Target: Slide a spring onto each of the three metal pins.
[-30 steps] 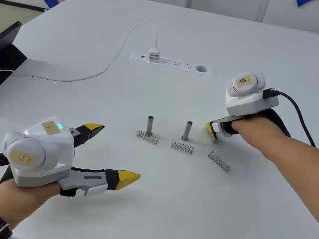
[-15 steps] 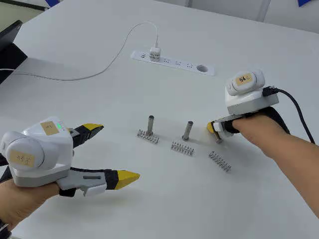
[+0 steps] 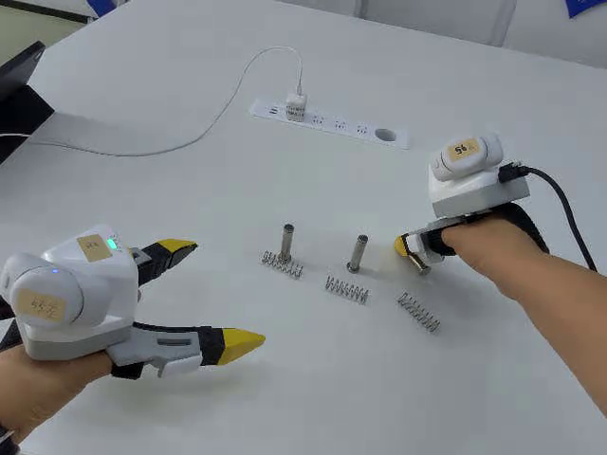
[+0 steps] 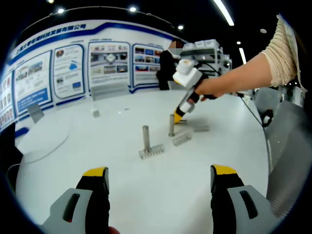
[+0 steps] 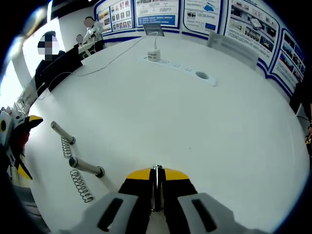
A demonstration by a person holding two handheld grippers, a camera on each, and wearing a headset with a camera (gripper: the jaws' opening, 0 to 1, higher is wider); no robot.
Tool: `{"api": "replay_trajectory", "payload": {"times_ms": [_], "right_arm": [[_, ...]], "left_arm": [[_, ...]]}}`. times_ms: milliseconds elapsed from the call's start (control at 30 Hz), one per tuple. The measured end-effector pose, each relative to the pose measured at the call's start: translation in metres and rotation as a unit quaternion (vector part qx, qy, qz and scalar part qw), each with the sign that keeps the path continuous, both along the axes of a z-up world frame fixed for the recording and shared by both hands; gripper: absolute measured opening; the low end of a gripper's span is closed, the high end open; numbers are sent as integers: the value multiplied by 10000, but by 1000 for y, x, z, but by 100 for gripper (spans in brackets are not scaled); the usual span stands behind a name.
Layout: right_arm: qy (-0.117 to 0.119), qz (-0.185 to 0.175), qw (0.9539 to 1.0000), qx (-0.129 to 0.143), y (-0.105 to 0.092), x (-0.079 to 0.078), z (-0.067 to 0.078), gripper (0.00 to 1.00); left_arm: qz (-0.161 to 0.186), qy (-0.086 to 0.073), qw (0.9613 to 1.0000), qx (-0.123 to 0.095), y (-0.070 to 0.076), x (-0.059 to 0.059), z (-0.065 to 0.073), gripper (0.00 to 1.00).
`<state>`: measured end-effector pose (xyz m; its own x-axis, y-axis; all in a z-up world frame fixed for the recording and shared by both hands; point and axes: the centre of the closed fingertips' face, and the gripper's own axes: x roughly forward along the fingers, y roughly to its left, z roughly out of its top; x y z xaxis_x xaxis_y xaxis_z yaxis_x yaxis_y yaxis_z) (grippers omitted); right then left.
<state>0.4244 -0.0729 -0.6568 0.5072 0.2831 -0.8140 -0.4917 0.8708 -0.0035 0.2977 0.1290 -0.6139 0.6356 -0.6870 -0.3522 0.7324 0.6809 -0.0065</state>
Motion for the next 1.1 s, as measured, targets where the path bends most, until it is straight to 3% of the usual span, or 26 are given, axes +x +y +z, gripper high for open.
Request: {"api": "replay_trajectory", "payload": {"times_ms": [233,433,1100], "right_arm": [[-109,68,9999,-2,-1,-2,0,8],[-281,-51,9993,228,-4,-7,14,8],[-756,-178,9963,367,-21,-32,39,9]], "left_arm": [[12,-24,10000,-13,1,0,3,87],[27,-34,10000,-5,3,1,4,86],[-96,-146,9998,24,-8,-1,14,86]]}}
